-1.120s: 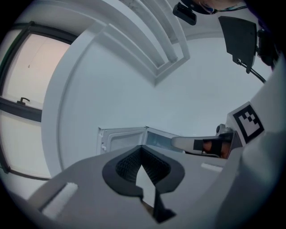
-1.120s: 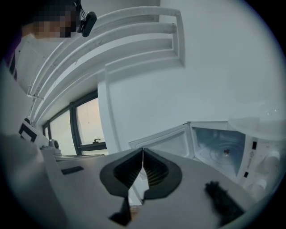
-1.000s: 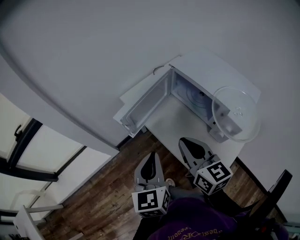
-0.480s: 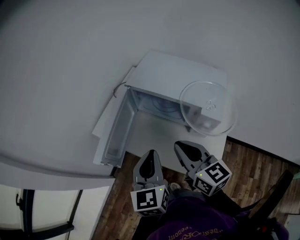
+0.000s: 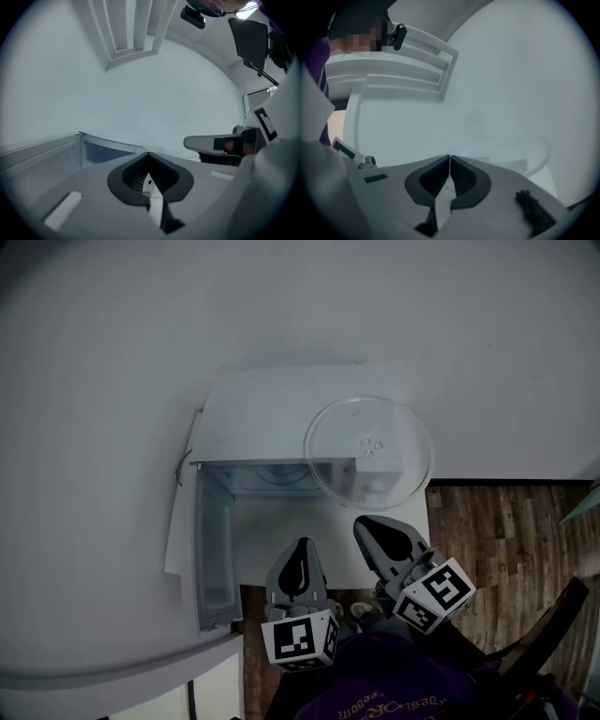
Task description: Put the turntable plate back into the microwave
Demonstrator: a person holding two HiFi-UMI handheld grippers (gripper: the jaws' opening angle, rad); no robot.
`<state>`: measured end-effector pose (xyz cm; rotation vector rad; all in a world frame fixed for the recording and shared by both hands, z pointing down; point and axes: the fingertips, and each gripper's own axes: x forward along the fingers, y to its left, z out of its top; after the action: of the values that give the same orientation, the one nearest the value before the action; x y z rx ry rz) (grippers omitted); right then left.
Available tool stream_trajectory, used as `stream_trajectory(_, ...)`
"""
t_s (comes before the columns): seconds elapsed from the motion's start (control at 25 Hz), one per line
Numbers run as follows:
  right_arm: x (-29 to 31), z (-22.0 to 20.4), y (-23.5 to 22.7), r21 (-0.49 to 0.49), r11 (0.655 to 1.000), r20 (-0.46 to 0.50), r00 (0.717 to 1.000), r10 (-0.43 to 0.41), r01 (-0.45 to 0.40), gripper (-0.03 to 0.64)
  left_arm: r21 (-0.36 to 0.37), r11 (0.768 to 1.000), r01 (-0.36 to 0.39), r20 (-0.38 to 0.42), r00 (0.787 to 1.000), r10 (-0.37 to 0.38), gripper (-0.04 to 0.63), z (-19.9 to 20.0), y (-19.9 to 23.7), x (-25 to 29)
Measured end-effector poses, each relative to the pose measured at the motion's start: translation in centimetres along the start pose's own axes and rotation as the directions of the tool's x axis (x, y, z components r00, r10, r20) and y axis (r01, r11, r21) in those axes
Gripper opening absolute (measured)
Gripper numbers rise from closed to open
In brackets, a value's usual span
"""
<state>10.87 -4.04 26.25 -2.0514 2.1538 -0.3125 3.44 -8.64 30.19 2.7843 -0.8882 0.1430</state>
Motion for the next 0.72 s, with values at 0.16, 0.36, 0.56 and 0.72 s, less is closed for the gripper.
stream_trajectory(0.16,-1.3,1.2,-2.5,-0.003,0.993,0.046,0.992,-0.117,0.117,0.011,0.013,0.997,0.074,-0.002,0.997,-0.074,0.008,0.3,-1.2,1.8)
stream_trajectory(0.36,-3.9,2.2,-5.6,-0.004,0.968,0.084,0.964,-0.251,0.252,0.011,0.028,0.986,0.165,0.003,0.986,-0.165,0.007,0.6,-3.4,3.9)
stream_trajectory(0.56,-6.7,2.1,-8.2,0.018,0.933,0.081,0.93,-0.359,0.358,0.012,0.02,0.979,0.201,0.016,0.979,-0.201,0.008,0.6,-5.2,4.9)
stream_trajectory(0.72,-8.1,1.1,-9.5,0.049,0.919,0.056,0.918,-0.393,0.391,0.012,0.023,0.977,0.211,0.021,0.977,-0.212,0.008,0.4,-6.3,5.1)
